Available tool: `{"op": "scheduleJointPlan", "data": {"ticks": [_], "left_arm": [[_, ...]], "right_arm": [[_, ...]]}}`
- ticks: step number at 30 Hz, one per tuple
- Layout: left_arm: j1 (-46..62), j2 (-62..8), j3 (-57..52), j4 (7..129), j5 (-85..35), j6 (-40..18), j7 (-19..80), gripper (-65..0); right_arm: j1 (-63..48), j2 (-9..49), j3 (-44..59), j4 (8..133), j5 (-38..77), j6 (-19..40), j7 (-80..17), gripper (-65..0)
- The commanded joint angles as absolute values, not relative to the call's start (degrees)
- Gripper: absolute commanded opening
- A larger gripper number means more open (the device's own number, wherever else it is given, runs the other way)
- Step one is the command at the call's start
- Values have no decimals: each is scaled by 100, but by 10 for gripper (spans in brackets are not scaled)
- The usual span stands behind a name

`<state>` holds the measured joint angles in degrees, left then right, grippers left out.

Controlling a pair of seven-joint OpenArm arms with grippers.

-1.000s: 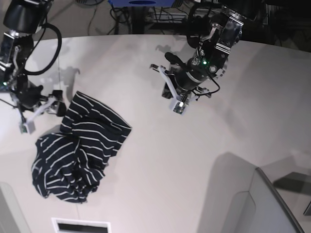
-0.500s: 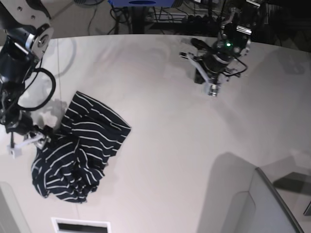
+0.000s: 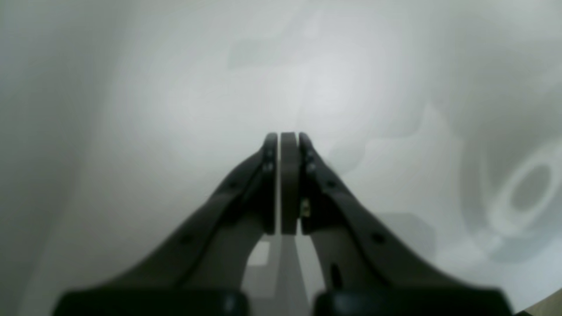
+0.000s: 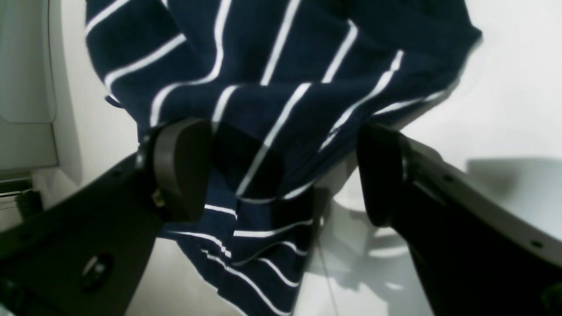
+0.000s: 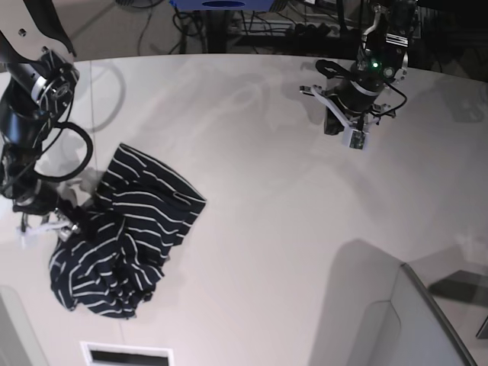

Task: Layout the t-shirt on the table in an organized manner, then fold the t-shirt properly
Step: 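Move the right gripper down toward the striped shirt's edge, left gripper over the table, then grasp the shirt with both grippers, left gripper pinching its middle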

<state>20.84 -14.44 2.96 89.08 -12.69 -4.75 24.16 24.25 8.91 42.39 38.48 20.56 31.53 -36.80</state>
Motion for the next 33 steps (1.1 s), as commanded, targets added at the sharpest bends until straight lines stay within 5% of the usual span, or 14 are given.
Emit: {"op": "scheduleJointPlan", "data": {"ticks": [1, 4, 9, 18, 24, 33], "left_arm": [[2070, -1473, 286, 8998, -1297, -479, 2290, -650], [2062, -1473, 286, 8998, -1288, -479, 2290, -650], [2070, -1473, 286, 8998, -1270, -479, 2290, -650], [1833, -1358, 505, 8989, -1253, -488, 2290, -650], [778, -1297, 2141, 8470, -1262, -470, 2308, -650], [-690, 40, 3029, 6791, -1253, -488, 2237, -650]], "right_arm": [[2571, 945, 4242, 3802, 2123, 3213, -3609, -170], [2571, 945, 4242, 3635, 2123, 3213, -3600, -255], [2571, 936, 4242, 3679, 2123, 3222, -3609, -650], [1965, 699, 4119, 4365, 2123, 3257, -4426, -650], [1059, 207, 2976, 6097, 2123, 3240, -4576, -650], [796, 163, 2695, 6545, 2105, 3213, -4664, -650]]}}
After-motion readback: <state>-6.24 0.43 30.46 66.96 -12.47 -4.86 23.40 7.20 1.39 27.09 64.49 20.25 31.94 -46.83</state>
